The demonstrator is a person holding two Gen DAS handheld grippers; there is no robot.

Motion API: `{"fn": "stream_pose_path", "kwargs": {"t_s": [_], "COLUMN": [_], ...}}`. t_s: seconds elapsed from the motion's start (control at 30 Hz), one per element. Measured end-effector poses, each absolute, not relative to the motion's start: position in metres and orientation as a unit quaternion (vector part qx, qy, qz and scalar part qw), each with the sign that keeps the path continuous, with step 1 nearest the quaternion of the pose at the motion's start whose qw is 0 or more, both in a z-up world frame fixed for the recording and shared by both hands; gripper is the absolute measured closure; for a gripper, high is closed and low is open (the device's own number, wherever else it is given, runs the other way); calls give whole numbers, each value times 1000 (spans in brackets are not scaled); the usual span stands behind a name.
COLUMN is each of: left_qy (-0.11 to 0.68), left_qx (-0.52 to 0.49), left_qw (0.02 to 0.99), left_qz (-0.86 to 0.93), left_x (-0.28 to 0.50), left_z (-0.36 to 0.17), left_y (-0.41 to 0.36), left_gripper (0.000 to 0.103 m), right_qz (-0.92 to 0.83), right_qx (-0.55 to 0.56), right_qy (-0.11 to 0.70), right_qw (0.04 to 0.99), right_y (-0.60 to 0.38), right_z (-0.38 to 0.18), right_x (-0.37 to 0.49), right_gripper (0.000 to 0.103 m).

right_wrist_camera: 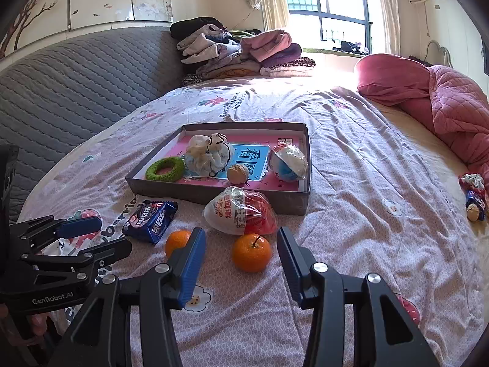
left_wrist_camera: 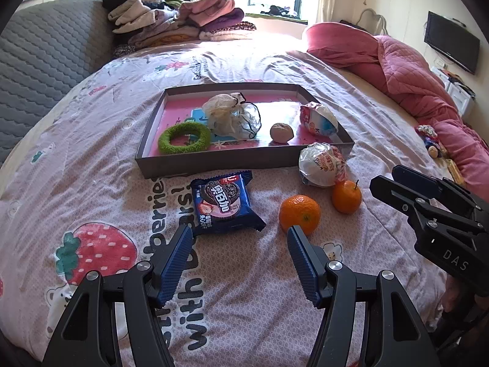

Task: Organize objects
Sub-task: 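Move left tool toward the blue cookie pack while right tool approaches an orange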

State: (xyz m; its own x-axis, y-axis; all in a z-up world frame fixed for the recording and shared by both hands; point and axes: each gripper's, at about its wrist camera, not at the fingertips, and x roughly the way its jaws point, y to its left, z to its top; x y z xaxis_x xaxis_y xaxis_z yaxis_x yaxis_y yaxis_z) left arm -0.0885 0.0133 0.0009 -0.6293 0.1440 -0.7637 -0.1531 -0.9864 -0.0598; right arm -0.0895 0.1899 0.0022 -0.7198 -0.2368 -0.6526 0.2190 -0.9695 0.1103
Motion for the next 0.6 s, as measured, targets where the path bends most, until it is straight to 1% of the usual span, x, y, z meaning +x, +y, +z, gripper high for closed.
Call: {"fn": "stream_pose_path", "kwargs": {"t_s": [0.6], "left_qy": [9], "left_qx": [-431], "left_qw": [85], "left_qz": [898], "left_x": [-90], "left_z": [-8], "left_y": [17], "left_gripper": [37], "right_qz": [-921], "right_qx": [372], "right_qy": [-6], "right_qw": [116], "right_y": [190], "right_z": [-12], "right_x": [-94], "right_gripper": [55]}}
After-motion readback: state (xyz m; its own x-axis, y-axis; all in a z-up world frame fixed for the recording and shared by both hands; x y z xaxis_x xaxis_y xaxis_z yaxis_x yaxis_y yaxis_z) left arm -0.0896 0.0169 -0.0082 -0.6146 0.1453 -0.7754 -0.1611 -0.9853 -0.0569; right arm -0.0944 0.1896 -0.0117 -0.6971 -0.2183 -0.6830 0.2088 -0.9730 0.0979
